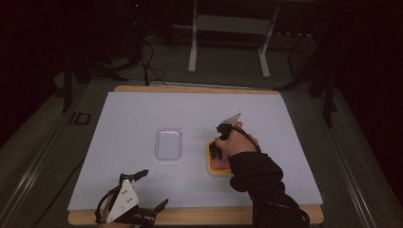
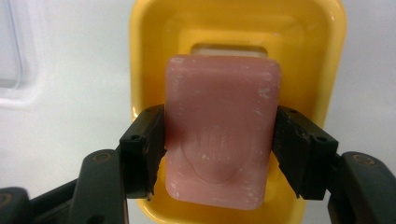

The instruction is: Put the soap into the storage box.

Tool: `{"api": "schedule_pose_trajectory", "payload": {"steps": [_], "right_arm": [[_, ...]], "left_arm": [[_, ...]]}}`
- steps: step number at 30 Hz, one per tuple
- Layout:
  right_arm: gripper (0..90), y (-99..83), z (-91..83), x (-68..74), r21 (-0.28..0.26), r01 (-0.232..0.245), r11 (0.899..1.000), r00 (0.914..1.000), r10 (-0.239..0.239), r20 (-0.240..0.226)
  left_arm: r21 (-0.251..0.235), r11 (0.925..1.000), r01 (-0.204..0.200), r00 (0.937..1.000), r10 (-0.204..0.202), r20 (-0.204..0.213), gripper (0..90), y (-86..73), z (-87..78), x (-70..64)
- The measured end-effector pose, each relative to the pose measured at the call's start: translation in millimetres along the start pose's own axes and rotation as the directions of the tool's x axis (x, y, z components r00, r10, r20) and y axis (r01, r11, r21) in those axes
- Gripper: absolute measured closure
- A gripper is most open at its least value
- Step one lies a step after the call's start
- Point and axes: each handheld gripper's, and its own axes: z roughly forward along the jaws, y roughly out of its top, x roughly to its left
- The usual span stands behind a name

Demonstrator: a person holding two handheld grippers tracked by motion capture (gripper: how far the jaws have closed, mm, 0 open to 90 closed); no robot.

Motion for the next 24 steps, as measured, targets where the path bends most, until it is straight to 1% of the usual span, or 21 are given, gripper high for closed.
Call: {"api": "schedule_pose_trajectory", "payload": {"steps": [2, 3, 5, 6, 8, 10, 11, 15, 18, 20, 21, 22, 23, 24], "right_arm": [[37.3, 0.8, -0.3, 1.6, 0.000, 0.007, 1.000, 0.9999, -0.007, 0.010], [37.3, 1.6, -0.9, 2.1, -0.001, 0.003, 1.000, 0.9999, -0.003, 0.012], [35.2, 2.8, -2.7, 2.5, -0.012, 0.002, 1.000, 0.9998, -0.002, 0.019], [33.4, 3.5, -4.1, 2.1, -0.018, 0.011, 1.000, 0.9997, -0.010, 0.022], [32.6, 3.9, -7.0, 1.6, -0.023, 0.013, 1.000, 0.9997, -0.013, 0.021], [32.5, 3.5, -9.7, -0.1, -0.021, 0.046, 0.999, 0.9983, -0.046, 0.037], [32.4, 3.3, -11.6, -0.6, -0.026, 0.052, 0.998, 0.9980, -0.051, 0.038], [31.0, 0.5, -20.8, -2.6, -0.076, 0.107, 0.991, 0.9939, -0.105, 0.034], [29.9, -3.4, -27.3, -4.7, -0.128, 0.186, 0.974, 0.9825, -0.184, 0.029], [29.7, -7.3, -30.8, -6.8, -0.158, 0.238, 0.958, 0.9713, -0.233, 0.047], [29.8, -9.3, -32.6, -8.0, -0.167, 0.250, 0.954, 0.9683, -0.244, 0.052], [29.7, -11.1, -34.3, -9.6, -0.178, 0.266, 0.947, 0.9640, -0.261, 0.049], [29.3, -12.9, -35.9, -10.8, -0.195, 0.273, 0.942, 0.9620, -0.270, 0.041], [29.2, -15.1, -37.4, -11.9, -0.204, 0.276, 0.939, 0.9608, -0.275, 0.037]], "left_arm": [[0.000, 1.0000, 0.000, 1.0000, 0.000, 0.000, 0.3, 0.0, 0.0, 0.0], [0.000, 1.0000, 0.000, 1.0000, 0.000, -0.001, 0.4, 0.0, 0.0, 0.0], [0.002, 1.0000, -0.001, 1.0000, 0.001, -0.001, 0.4, -0.1, 0.0, 0.0], [0.002, 1.0000, -0.001, 1.0000, 0.001, 0.000, 0.4, -0.1, 0.1, -0.1], [0.003, 1.0000, -0.001, 1.0000, 0.001, 0.000, 0.4, -0.1, 0.1, -0.1], [0.003, 1.0000, -0.001, 1.0000, 0.001, -0.001, 0.4, -0.1, 0.3, 0.0], [0.003, 1.0000, -0.001, 1.0000, 0.001, 0.000, 0.4, -0.1, 0.4, 0.0], [0.005, 1.0000, -0.003, 1.0000, 0.003, -0.001, 0.4, -0.1, 0.4, -0.1], [0.006, 1.0000, -0.002, 1.0000, 0.002, -0.001, 0.4, -0.3, 0.7, 0.1], [0.007, 1.0000, 0.000, 1.0000, 0.000, 0.000, 0.4, -0.4, 1.0, 0.0], [0.007, 1.0000, 0.000, 1.0000, 0.000, 0.000, 0.4, -0.4, 1.1, -0.1], [0.007, 1.0000, 0.000, 1.0000, 0.000, -0.001, 0.4, -0.4, 1.2, -0.2], [0.009, 1.0000, -0.001, 1.0000, 0.001, 0.000, 0.4, -0.3, 1.2, -0.2], [0.010, 0.9999, -0.001, 1.0000, 0.001, 0.000, 0.4, -0.3, 1.4, -0.2]]}}
